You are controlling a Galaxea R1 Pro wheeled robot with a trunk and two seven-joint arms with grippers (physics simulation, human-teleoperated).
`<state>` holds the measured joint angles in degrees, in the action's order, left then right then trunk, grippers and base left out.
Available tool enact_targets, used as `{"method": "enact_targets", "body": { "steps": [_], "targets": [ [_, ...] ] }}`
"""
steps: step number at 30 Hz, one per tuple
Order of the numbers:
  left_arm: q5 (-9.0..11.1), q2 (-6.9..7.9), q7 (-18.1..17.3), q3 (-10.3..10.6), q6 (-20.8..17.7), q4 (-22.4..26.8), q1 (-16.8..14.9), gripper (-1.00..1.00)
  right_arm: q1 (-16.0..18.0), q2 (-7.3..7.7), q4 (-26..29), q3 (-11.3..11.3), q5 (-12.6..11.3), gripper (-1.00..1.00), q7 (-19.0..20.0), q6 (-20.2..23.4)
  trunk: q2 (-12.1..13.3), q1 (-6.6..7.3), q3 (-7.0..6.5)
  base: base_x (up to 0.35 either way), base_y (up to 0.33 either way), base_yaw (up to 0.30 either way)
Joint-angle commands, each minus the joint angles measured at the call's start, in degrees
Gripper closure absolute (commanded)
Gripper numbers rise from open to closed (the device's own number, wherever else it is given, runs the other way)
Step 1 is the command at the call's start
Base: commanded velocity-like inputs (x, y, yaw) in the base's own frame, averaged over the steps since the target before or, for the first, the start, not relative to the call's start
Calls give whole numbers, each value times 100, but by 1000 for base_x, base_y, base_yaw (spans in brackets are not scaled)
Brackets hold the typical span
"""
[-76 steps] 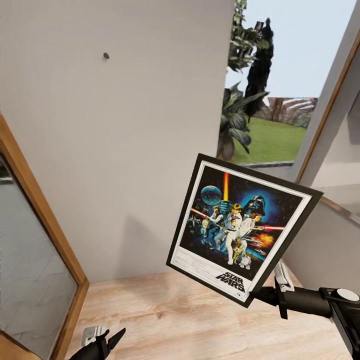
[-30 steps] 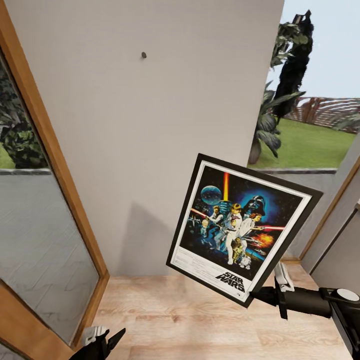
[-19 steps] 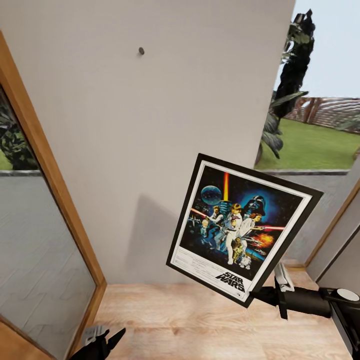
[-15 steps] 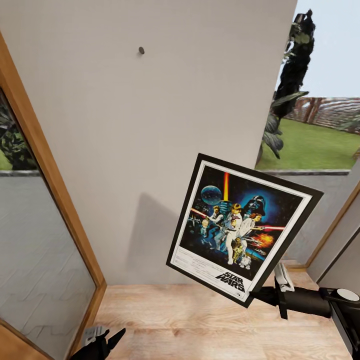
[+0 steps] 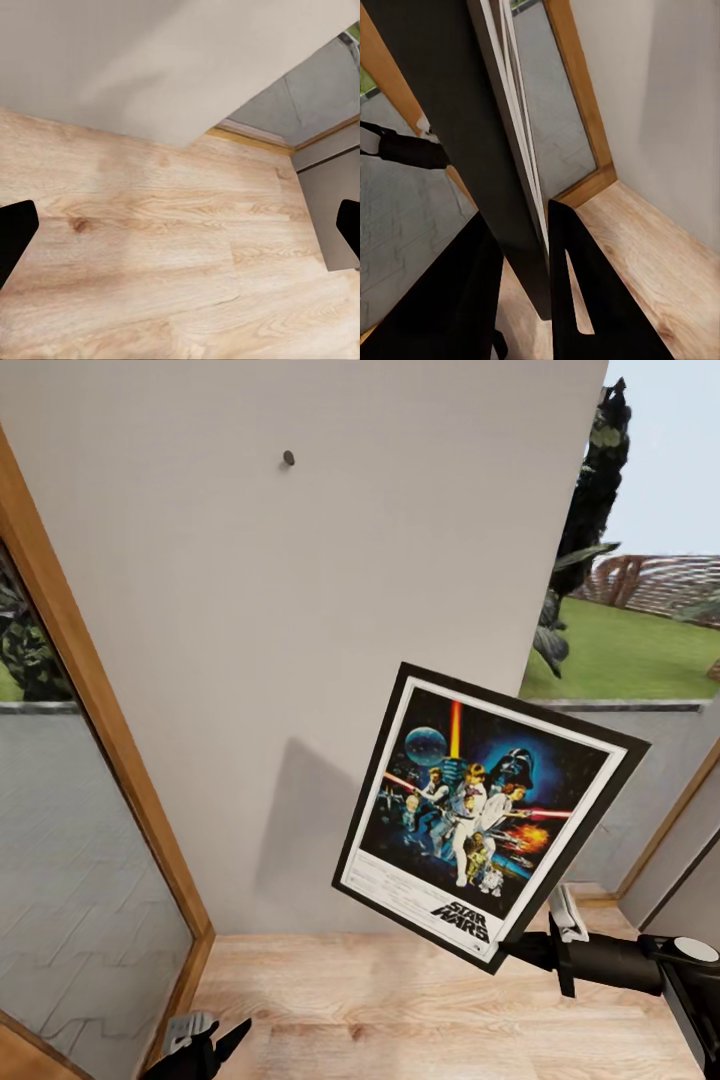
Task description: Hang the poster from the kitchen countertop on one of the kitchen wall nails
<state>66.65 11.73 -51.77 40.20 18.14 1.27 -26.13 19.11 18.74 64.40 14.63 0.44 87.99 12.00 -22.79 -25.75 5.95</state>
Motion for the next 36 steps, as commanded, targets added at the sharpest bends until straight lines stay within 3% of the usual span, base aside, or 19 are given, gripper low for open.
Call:
{"method": "enact_targets", "body": {
  "steps": [1, 5, 7, 9, 11, 15, 18, 28, 29, 30, 36],
  "targets": [
    [35, -1, -11, 51, 35, -1, 49, -100, 7, -1, 4, 4, -6, 100, 26, 76, -13, -4, 13, 7, 6, 0],
    [33, -4, -29, 50, 46, 2, 216, -100, 42, -89, 372, 5, -235, 100, -77, 170, -13, -4, 13, 3, 2, 0],
    [32, -4, -23, 54, 47, 0, 251, -100, 50, -173, 682, 9, -377, 100, -342, 460, -13, -4, 13, 0, 0, 0],
    [35, -4, -19, 51, 48, -1, 328, -100, 55, -237, 1168, 2, -505, 100, -742, 1068, -13, -4, 13, 0, 0, 0],
    [38, -4, -18, 49, 49, 1, 385, -100, 57, -260, 1359, -7, -562, 100, -840, 1265, -13, -4, 13, 0, 0, 0],
    [40, -4, -17, 46, 49, 4, 444, -100, 58, -296, 1523, -28, -857, 100, -919, 1417, -13, -4, 13, 0, 0, 0],
    [41, -4, -17, 48, 49, 5, 453, -100, 58, -304, 1550, -47, -937, 100, -927, 1434, -13, -4, 13, 0, 0, 0],
    [33, -4, -22, 51, 49, 5, 459, -100, 66, -314, 1757, -370, -995, 100, -935, 1456, -13, -4, 13, 0, 0, 0],
    [32, -4, -24, 50, 49, 5, 459, -100, 410, -316, 2090, -718, -996, 100, -935, 1841, -13, -4, 13, 0, 0, 0],
    [32, -4, -25, 50, 49, 5, 459, -100, 564, -314, 2119, -852, -995, 100, -934, 2042, -13, -4, 13, 0, 0, 0],
    [32, -4, -26, 50, 48, 5, 459, -100, 1560, -310, 2184, -1318, -988, 100, -933, 2927, -13, -4, 13, 0, 0, 0]
  ]
}}
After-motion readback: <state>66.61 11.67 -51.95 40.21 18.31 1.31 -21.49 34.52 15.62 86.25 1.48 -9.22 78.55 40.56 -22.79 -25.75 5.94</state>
